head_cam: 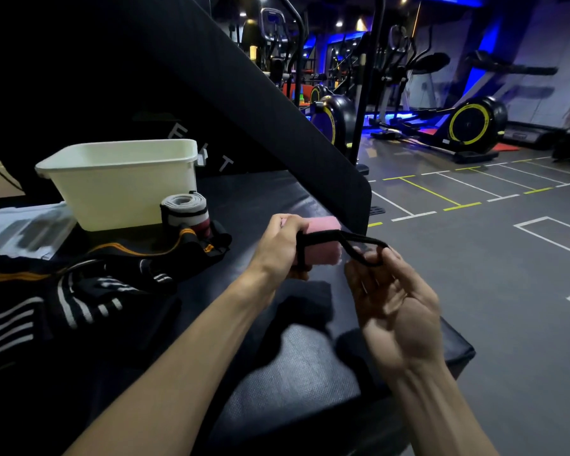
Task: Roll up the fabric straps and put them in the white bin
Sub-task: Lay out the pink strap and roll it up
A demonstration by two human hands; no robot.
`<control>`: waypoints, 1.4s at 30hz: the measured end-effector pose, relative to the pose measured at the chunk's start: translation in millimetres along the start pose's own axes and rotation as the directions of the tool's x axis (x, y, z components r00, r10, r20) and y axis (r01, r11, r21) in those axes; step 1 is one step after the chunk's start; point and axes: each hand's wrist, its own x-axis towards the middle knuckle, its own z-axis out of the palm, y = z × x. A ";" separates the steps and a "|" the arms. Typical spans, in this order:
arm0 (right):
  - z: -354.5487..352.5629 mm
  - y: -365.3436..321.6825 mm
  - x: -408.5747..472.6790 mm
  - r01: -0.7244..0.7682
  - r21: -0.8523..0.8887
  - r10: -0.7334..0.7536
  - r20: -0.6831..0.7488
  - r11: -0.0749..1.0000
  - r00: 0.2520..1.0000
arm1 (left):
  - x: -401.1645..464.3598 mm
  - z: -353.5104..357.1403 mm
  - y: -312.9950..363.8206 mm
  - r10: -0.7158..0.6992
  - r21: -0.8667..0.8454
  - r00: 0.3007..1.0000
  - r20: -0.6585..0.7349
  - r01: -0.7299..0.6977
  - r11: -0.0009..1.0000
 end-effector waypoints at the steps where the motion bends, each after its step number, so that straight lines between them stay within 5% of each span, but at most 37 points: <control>1: 0.8 1.8 1.1 -0.008 -0.006 0.008 -0.020 1.000 1.000 | 0.1 0.9 -0.2 -0.015 -0.021 1.000 -0.007 0.015 1.000; 7: -3.3 21.7 9.0 -0.034 -0.252 0.023 -0.046 0.967 0.999 | -1.0 2.6 5.1 -0.177 -0.234 0.984 -0.013 0.169 0.957; 12: -5.6 22.1 13.6 0.014 -0.380 -0.041 -0.061 0.925 0.997 | -3.0 2.5 6.7 -0.250 -0.346 0.942 0.226 0.317 0.883; 19: -9.1 17.4 16.5 -0.023 -0.293 -0.009 -0.108 0.956 0.994 | -7.8 2.8 8.0 -0.201 -0.295 0.917 0.346 0.309 0.904; 30: -23.2 14.1 29.4 -0.034 -0.455 -0.017 -0.107 0.890 0.994 | -3.5 -3.3 1.2 -0.195 -0.094 0.890 0.413 0.254 0.963; 38: -13.7 19.3 16.5 0.022 -0.369 0.008 0.079 0.929 0.997 | -7.8 -15.1 3.7 -0.258 -0.063 0.766 0.589 0.362 0.930; 42: -17.0 19.8 12.3 0.054 -0.330 -0.009 0.137 0.943 0.990 | -9.8 -10.4 -1.6 -0.253 0.062 0.859 0.444 0.253 0.966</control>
